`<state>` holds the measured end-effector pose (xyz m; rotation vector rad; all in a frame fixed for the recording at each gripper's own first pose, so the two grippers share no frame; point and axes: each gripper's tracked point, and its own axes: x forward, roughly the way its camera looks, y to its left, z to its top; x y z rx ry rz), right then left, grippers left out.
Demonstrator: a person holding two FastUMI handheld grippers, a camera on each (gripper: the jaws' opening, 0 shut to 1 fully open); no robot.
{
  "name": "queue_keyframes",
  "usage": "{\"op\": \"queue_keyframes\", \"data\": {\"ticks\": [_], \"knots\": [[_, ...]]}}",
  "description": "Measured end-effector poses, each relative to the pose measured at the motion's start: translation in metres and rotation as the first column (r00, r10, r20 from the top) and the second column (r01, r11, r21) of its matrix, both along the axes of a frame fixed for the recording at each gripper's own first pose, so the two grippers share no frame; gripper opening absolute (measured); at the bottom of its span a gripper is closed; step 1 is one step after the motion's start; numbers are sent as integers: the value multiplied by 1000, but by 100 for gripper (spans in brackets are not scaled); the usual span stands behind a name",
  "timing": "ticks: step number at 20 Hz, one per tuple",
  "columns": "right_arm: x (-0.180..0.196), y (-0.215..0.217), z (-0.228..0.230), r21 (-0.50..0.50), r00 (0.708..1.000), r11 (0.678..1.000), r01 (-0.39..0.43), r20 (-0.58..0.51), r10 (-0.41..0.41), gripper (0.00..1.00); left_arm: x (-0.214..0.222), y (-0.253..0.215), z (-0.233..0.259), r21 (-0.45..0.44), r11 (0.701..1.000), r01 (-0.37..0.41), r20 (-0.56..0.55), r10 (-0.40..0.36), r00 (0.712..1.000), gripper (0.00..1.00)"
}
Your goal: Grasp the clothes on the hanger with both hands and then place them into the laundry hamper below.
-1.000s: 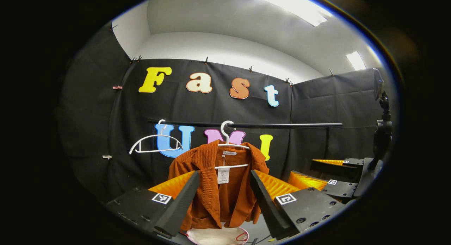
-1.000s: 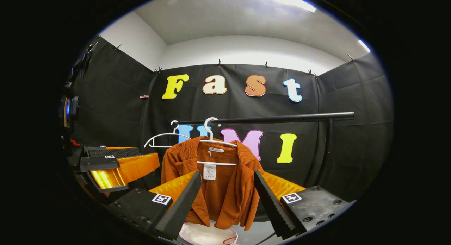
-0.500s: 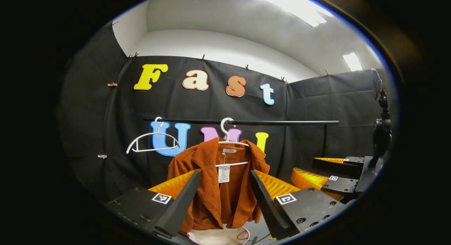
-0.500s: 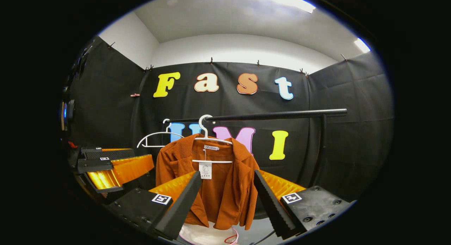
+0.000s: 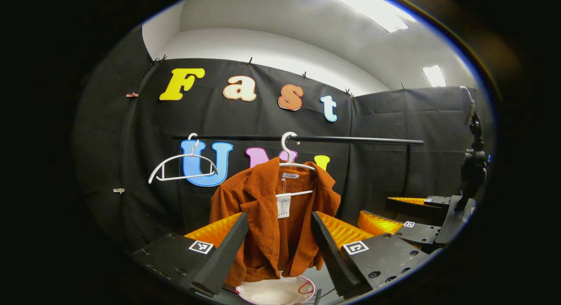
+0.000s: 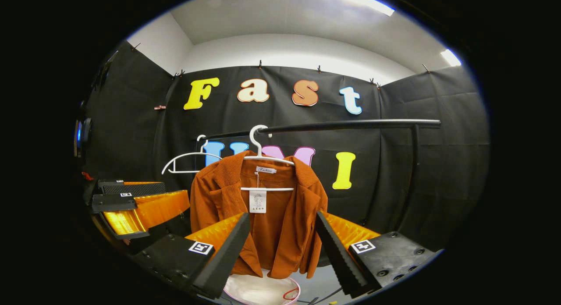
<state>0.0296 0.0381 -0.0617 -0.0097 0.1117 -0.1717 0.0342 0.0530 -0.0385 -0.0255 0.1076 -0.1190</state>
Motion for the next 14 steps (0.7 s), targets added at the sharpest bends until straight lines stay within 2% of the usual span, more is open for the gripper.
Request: {"op": "queue_keyframes", "data": {"ticks": [2, 6, 10, 14], "knots": [[16, -5, -10, -3, 1000, 1000, -4, -17, 4, 96, 12, 3, -11, 4, 1000, -13, -10, 13, 1000, 92], [58, -28, -30, 3, 999, 1000, -25, -27, 25, 98, 47, 9, -33, -11, 1000, -29, -31, 28, 999, 92], [106, -54, -58, 39, 996, 997, -66, -58, 69, 98, 84, 15, -60, 11, 994, -106, -71, 107, 992, 92], [134, -67, -85, 101, 988, 988, -114, -93, 124, 98, 112, 16, -82, 21, 986, -164, -86, 166, 982, 92]]}}
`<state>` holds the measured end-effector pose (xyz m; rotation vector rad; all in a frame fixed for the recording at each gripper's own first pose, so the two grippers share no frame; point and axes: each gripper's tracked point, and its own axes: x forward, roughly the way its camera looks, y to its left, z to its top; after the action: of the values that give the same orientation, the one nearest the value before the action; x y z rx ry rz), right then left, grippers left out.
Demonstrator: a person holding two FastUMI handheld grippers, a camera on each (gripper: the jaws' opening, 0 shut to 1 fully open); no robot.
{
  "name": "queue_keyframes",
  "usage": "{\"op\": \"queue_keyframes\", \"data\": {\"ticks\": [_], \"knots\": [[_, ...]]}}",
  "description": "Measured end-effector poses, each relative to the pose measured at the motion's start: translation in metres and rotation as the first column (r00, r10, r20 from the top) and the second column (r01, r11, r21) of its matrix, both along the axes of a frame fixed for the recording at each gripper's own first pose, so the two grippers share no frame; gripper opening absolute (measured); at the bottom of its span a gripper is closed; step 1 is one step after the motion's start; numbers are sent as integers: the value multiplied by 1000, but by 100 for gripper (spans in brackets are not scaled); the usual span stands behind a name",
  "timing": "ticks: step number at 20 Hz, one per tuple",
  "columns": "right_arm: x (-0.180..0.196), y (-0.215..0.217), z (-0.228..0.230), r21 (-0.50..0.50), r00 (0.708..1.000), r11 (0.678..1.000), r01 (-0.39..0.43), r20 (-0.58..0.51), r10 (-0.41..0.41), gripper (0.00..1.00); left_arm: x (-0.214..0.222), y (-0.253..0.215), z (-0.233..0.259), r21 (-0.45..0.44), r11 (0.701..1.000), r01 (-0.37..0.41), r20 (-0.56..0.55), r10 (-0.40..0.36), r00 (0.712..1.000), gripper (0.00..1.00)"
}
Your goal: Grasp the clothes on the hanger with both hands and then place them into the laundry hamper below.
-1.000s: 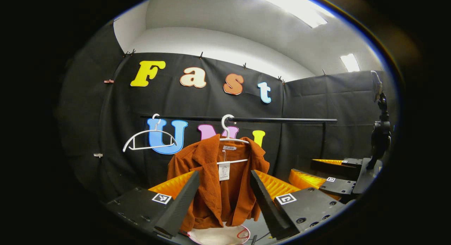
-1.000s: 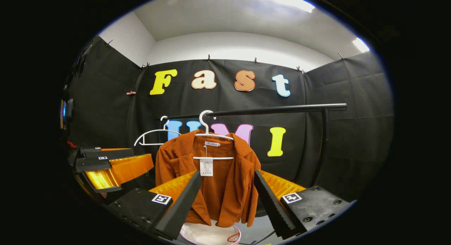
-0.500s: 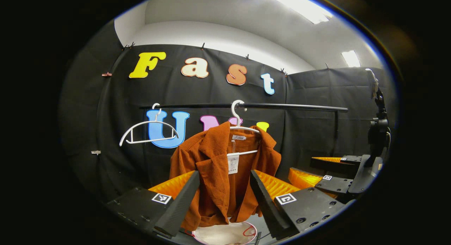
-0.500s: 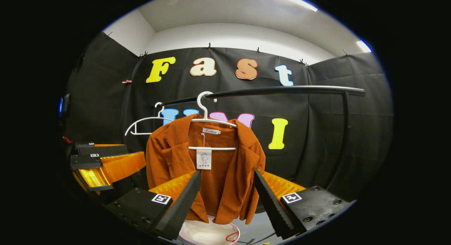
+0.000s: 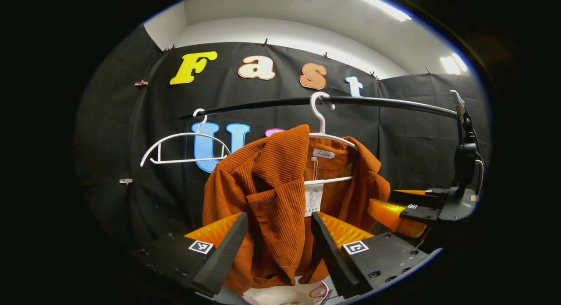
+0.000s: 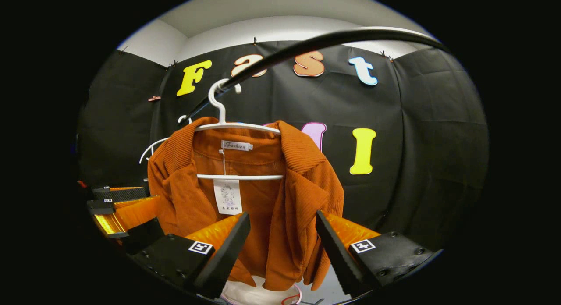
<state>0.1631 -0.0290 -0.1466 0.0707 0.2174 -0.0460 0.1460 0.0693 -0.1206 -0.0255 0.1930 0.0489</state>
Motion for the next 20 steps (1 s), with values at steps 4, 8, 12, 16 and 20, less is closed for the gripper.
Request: {"op": "queue_keyframes", "data": {"ticks": [4, 8, 12, 16, 20], "knots": [[18, -5, -18, 33, 998, 998, -60, -26, 61, 98, 17, 7, -21, 21, 998, -67, -29, 67, 997, 91], [33, -15, -31, 55, 996, 996, -76, -38, 78, 98, 34, 14, -38, 15, 994, -110, -54, 111, 992, 91], [52, -9, -39, 104, 992, 988, -113, -44, 118, 98, 49, 18, -52, 0, 990, -144, -70, 144, 987, 91], [69, 9, -39, 147, 984, 974, -173, -23, 178, 100, 57, 14, -59, -39, 986, -161, -72, 158, 985, 91], [88, 15, -40, 156, 977, 966, -208, -12, 213, 92, 72, -11, -45, -49, 993, -103, -22, 102, 995, 89]]}}
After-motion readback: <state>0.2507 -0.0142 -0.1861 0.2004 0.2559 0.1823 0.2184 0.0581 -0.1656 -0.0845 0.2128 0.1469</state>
